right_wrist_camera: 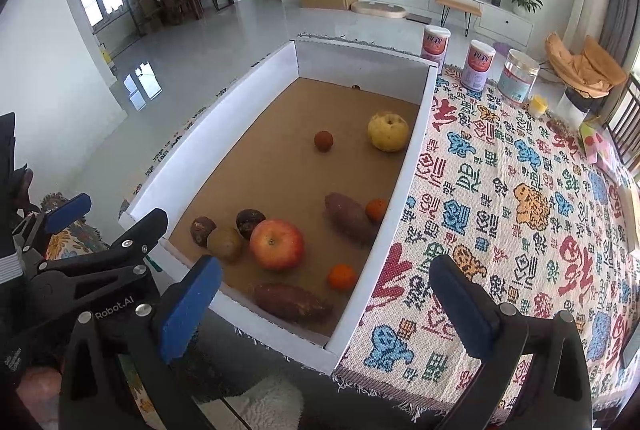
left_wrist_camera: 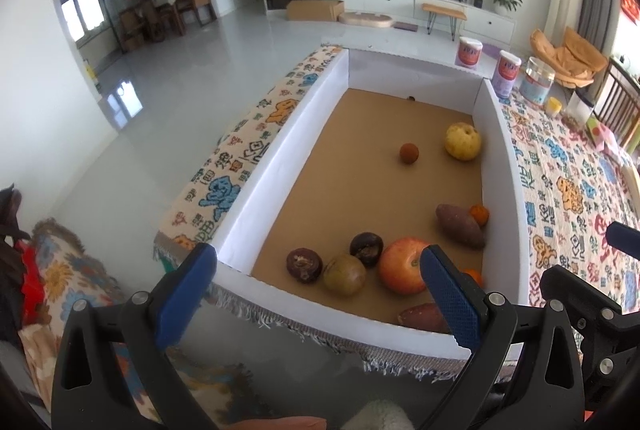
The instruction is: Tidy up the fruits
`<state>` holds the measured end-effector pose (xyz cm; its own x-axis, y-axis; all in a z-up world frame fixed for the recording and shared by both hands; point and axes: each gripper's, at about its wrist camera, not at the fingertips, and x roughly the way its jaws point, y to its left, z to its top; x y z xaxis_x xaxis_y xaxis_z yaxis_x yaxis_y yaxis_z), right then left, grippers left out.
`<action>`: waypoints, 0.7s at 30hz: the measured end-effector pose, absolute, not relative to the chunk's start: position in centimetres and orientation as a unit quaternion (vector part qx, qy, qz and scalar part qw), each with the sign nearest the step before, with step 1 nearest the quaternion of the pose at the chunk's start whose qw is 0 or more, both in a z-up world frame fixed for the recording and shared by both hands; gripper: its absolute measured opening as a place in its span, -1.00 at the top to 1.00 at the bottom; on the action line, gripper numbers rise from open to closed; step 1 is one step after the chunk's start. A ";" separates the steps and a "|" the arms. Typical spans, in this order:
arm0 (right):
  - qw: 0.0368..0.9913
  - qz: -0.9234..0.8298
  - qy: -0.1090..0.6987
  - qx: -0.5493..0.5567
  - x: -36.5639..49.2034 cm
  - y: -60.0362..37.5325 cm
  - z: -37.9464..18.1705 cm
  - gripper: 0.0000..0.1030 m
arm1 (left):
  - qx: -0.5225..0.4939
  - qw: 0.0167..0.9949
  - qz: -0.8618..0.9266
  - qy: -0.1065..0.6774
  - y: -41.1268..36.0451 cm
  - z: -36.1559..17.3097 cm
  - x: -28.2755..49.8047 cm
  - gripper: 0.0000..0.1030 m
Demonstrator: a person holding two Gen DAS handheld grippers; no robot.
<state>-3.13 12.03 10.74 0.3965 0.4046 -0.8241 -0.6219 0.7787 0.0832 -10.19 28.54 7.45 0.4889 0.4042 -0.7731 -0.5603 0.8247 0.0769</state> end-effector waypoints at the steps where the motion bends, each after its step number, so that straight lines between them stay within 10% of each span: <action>1: 0.826 0.311 0.454 -0.121 -3.1 12.1 10.8 -0.99 | -0.090 0.858 0.282 0.419 28.5 7.5 -10.2 -0.98; 21: 0.821 0.320 0.455 -0.127 -3.7 13.1 10.6 -0.99 | -0.117 0.858 0.266 0.423 29.8 7.0 -10.8 -0.98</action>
<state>-3.72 13.15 10.65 0.3813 0.4104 -0.8283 -0.6419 0.7623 0.0822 -10.80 29.81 7.02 0.5006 0.3570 -0.7887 -0.5557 0.8311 0.0235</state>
